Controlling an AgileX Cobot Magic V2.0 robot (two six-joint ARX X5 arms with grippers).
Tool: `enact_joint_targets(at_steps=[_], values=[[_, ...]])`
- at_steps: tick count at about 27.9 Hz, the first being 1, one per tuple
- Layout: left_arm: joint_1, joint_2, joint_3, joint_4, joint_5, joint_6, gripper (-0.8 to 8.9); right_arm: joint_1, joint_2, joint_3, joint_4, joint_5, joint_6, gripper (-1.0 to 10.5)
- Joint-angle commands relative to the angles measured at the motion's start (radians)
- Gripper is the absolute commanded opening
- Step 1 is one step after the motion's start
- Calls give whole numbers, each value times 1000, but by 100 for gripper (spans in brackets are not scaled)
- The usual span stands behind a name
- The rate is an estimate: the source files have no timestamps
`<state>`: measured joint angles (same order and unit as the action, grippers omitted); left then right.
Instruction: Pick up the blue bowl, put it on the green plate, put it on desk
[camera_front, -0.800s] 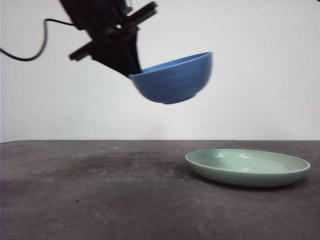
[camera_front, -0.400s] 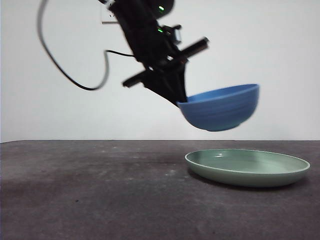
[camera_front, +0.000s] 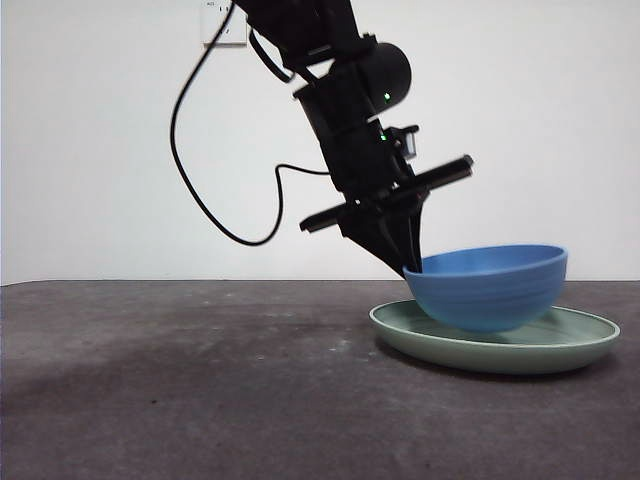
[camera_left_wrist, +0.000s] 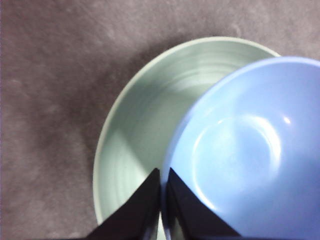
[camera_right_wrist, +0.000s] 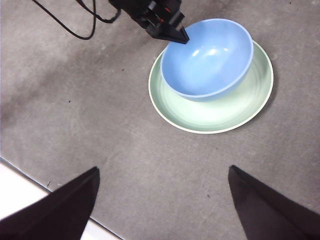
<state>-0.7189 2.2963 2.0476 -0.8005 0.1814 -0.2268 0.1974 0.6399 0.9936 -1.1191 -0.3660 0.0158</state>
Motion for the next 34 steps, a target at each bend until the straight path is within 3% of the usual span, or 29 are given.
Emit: enact_joint_targets(at_steps=[1, 9, 13, 14, 22, 34], values=[[-10, 40, 39, 8, 1, 4, 10, 3, 3, 19, 2, -2, 10, 413], [-16, 58, 39, -16, -2, 5, 23, 3, 3, 19, 3, -2, 10, 413], [-16, 58, 40, -43, -2, 5, 268, 3, 3, 19, 3, 0, 10, 413], [-16, 56, 40, -48, -2, 5, 291, 3, 3, 19, 3, 0, 9, 413], [-6, -39, 55, -69, -2, 29, 291, 3, 4, 19, 14, 1, 7, 413], [98, -483, 50, -104, -1, 118, 291, 3, 5, 19, 34, 9, 6, 413]])
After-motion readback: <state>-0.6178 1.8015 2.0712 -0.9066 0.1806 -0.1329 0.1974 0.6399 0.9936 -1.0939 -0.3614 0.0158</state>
